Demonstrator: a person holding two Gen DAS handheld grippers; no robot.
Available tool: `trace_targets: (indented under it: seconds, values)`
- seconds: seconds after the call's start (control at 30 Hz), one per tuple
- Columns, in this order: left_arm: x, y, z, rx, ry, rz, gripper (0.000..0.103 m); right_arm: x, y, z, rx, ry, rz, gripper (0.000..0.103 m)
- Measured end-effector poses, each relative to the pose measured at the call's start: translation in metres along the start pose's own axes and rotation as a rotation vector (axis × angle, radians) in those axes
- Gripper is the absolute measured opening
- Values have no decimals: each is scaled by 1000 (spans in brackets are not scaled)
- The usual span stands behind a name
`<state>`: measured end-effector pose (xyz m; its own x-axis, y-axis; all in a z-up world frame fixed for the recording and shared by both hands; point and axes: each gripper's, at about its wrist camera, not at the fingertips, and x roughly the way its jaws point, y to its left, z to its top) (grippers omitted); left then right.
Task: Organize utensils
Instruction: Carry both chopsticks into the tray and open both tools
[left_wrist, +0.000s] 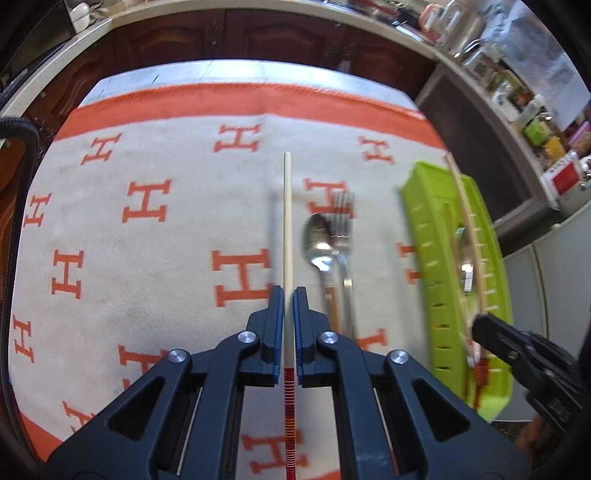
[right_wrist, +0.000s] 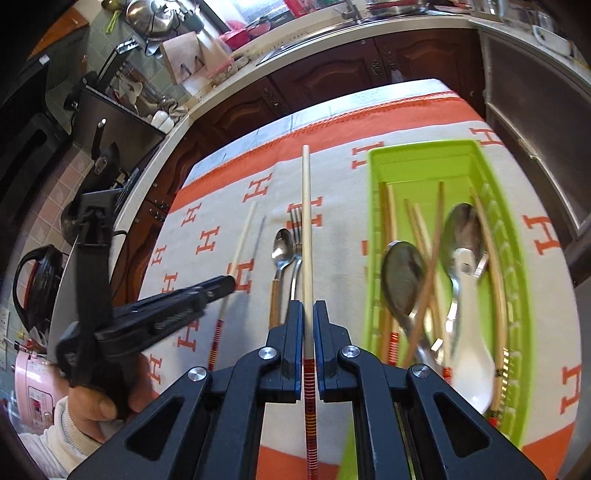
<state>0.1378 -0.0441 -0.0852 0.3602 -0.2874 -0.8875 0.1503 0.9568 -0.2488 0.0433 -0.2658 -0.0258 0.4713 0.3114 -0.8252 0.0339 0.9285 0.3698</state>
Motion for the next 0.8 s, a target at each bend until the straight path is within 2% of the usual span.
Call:
trace_targets:
  seconds: [0.23, 0.33, 0.53, 0.7, 0.77, 0.8]
  values:
    - [-53, -59, 4, 87, -46, -171, 3, -43, -46, -11, 72, -54, -68, 5]
    - [-62, -95, 2, 153, -50, -213, 3, -54, -63, -14, 90, -69, -111, 5]
    - [-41, -146, -5, 215, -1, -229, 3, -49, -86, -13, 84, -50, -202, 6]
    - [-17, -161, -9, 242, 23, -223, 3, -35, -88, -8, 49, -17, -242, 6]
    - [-10, -160, -11, 249, 29, -203, 3, -31, -86, -6, 46, -12, -263, 10]
    - [-9, -160, -12, 248, 29, -197, 3, -29, -86, -5, 49, -17, -265, 17]
